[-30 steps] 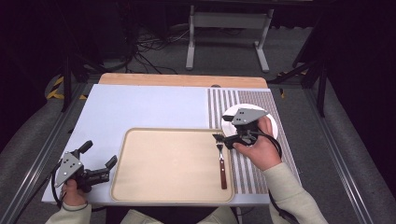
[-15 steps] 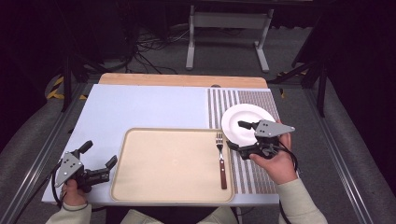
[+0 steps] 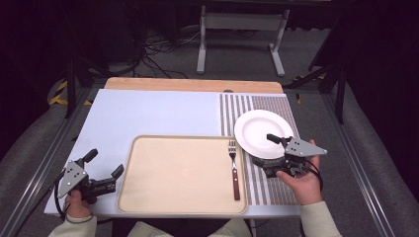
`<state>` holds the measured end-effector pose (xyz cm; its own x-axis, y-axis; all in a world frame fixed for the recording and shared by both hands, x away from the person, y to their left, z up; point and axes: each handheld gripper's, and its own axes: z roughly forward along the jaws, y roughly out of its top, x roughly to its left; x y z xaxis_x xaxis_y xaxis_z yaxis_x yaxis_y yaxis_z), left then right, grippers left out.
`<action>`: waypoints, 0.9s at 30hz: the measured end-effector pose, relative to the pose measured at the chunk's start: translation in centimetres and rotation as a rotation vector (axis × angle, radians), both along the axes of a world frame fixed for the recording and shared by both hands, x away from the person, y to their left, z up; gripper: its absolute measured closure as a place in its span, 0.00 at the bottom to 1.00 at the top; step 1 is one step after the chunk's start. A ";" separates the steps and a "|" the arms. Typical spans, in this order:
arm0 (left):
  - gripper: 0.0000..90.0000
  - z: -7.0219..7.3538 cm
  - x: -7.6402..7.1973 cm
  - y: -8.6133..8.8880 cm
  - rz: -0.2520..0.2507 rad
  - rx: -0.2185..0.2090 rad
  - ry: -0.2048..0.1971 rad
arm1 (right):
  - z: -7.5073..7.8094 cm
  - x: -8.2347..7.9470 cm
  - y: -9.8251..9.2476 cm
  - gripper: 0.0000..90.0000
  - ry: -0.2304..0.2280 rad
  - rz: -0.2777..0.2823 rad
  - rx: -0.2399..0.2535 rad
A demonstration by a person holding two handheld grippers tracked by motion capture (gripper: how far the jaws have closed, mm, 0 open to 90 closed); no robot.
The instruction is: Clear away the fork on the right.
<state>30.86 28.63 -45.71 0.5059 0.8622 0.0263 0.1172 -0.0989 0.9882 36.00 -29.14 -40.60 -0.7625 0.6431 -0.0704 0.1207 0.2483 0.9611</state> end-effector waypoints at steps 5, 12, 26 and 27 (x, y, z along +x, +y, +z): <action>0.00 0.0 0.0 0.0 -0.002 0.003 -0.002 | -1.2 -0.5 -1.1 0.05 0.017 -0.027 0.008; 0.00 0.1 0.0 0.1 -0.003 -0.002 -0.007 | -2.6 -1.6 -2.6 0.05 0.047 -0.077 0.051; 0.00 0.2 0.0 0.3 -0.003 -0.024 -0.016 | -3.4 -2.3 -3.7 0.05 0.066 -0.118 0.032; 0.00 0.2 0.0 0.3 -0.003 -0.024 -0.016 | -3.4 -2.3 -3.7 0.05 0.066 -0.118 0.032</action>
